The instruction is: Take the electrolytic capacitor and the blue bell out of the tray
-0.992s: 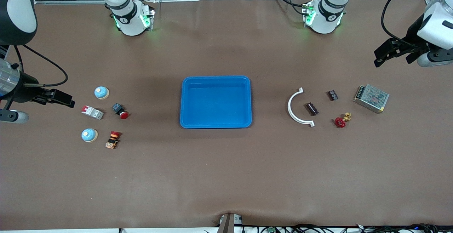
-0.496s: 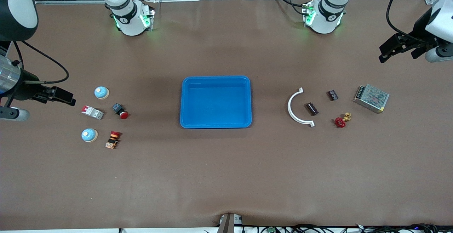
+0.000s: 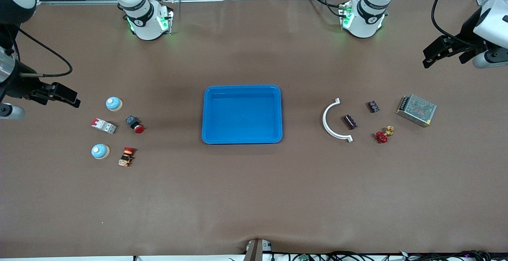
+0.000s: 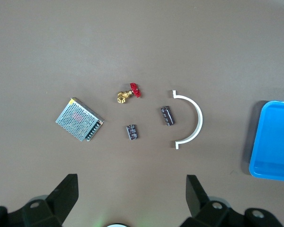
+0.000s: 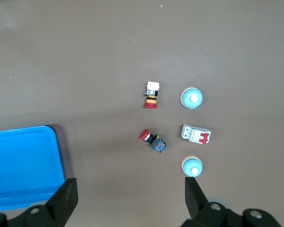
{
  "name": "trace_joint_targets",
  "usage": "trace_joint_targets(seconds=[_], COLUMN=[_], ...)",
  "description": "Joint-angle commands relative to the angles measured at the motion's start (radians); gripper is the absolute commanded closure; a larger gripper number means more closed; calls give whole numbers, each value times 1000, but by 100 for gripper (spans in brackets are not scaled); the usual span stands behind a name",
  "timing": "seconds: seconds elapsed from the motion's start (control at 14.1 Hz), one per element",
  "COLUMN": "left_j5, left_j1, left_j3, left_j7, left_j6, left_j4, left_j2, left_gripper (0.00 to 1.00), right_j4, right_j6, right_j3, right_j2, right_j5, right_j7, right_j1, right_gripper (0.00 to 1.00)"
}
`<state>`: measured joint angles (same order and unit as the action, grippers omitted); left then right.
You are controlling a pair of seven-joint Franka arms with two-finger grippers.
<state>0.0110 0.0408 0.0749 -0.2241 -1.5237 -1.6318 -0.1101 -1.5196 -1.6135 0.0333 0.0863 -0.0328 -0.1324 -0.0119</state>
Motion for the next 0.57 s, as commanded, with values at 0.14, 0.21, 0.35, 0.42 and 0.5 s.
trace_joint_targets(seconds=[0.14,0.21,0.35,0.42,0.5], left_j5=[-5,-8,-9,-11,-11], left_j1=[1,-1,1,2,2], left_j3=[3,3,3,3,3], left_j7=[23,23,23,23,22], left_j6=[2,2,2,4,7], left_j4=[3,4,4,4,4], left_j2=[-6,-8,-8,-6,-5], left_gripper=[0,0,0,0,0], right_j4=[-45,-39,-39,-39,-39], right_j6=[4,16,29,29,30], right_j3=[14,14,16,16,17], right_j2=[-57,-57,-74,-82,-88], right_j5=[8,8,7,5,2], right_j7=[-18,-18,-21,-30,-53], right_j1=[9,9,9,9,7], right_gripper=[0,0,0,0,0])
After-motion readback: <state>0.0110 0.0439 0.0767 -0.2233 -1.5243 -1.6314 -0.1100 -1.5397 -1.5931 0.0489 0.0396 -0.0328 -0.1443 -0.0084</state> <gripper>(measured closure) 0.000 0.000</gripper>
